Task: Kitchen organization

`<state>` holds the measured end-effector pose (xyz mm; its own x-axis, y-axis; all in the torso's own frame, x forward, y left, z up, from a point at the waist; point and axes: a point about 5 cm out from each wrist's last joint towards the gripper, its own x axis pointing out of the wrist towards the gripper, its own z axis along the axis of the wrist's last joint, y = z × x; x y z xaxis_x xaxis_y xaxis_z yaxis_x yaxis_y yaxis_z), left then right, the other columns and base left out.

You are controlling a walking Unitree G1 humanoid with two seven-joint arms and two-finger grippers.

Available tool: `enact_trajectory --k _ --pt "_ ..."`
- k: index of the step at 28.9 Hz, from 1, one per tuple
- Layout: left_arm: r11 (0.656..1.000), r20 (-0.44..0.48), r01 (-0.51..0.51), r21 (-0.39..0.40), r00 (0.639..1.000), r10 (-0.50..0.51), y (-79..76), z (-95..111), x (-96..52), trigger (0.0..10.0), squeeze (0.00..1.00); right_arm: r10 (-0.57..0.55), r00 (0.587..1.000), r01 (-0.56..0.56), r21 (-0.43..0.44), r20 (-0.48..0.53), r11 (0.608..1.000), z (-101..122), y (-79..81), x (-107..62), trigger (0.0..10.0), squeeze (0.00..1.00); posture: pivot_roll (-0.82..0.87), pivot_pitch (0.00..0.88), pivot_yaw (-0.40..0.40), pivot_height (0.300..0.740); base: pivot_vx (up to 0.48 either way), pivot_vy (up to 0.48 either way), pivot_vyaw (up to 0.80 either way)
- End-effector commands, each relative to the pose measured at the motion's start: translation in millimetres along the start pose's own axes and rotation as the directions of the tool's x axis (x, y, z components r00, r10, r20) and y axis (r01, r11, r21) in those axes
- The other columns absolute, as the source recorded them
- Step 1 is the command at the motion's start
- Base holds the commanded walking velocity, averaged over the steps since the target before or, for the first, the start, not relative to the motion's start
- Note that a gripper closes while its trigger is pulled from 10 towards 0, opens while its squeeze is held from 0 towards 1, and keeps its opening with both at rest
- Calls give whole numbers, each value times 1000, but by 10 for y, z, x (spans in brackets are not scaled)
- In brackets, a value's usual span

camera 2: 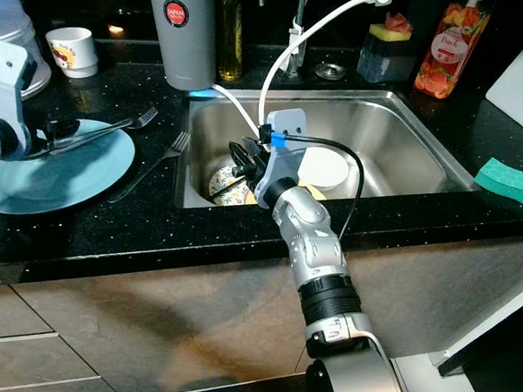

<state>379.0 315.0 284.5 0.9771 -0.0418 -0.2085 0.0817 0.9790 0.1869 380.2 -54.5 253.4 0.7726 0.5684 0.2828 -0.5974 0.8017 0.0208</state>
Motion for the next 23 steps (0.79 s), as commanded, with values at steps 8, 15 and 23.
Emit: enact_trajectory --k 8,15,23 --pt "995 -203 40 -91 977 -58 -65 -353 25 10000 0 20 1000 -20 -3 3 1000 27 33 20 10000 0 12 136 -37 740 0 0 0" --pt "966 -172 173 -192 963 -207 -196 -297 46 10000 0 24 1000 -24 -7 8 1000 58 28 39 10000 0 12 136 -37 740 0 0 0" --pt "945 -203 318 -76 923 -327 -301 -236 15 4157 0 21 1000 -21 -10 18 1000 100 17 63 10000 0 11 144 -35 740 0 0 0"
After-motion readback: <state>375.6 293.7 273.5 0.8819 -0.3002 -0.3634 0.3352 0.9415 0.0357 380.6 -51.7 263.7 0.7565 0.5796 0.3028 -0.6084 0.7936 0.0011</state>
